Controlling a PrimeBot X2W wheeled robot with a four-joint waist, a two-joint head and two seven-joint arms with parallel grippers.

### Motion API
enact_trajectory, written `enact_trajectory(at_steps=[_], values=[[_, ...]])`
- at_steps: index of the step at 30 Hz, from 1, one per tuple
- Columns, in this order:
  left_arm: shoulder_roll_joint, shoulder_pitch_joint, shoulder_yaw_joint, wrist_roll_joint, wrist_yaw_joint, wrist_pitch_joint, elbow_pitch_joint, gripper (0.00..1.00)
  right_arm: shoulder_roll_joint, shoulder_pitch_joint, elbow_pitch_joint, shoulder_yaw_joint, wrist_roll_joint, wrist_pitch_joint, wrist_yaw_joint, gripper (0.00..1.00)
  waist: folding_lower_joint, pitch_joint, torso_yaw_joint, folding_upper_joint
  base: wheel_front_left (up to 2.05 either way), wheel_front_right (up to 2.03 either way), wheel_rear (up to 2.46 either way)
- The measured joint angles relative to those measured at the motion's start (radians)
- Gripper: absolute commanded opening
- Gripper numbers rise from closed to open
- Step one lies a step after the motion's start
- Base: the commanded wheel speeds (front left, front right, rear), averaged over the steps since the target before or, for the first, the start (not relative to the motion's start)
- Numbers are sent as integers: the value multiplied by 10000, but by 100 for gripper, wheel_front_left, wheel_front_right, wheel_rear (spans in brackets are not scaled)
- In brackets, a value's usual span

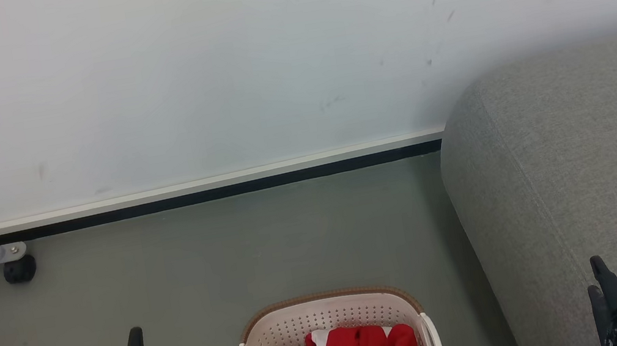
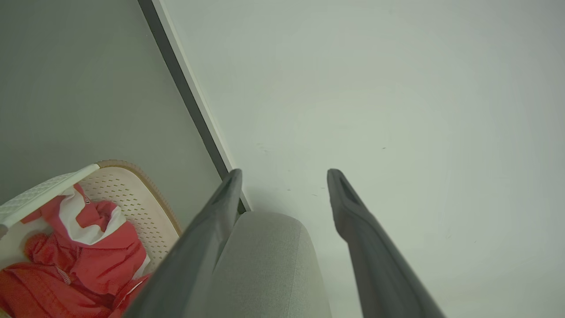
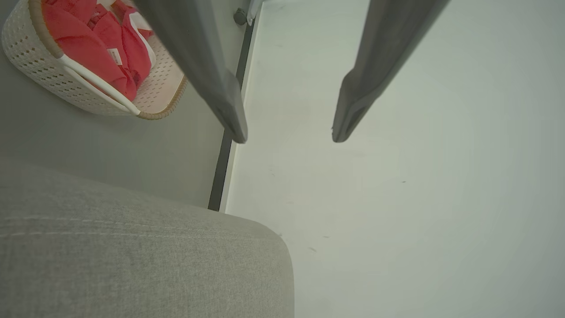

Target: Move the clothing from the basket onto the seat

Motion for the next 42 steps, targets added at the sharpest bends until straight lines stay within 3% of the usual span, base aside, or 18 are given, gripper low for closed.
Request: enact_trajectory(at_steps=[6, 28, 42], values=[[6, -85, -169, 1032, 148, -186, -242, 100, -4, -73, -161, 240, -1028, -190, -339, 100, 0, -3, 3, 0, 0, 0, 0], [725, -175, -1127, 5800, 899, -984, -802, 100, -410, -289, -493, 1747, -4987, -974, -876, 100, 0, -48, 14, 0, 0, 0, 0], [965, -79, -1522, 8073, 1246, -1432, -1001, 100, -548, -297, -497, 2470, -6943, -1461, -1200, 100, 0, -112, 18, 0, 0, 0, 0]])
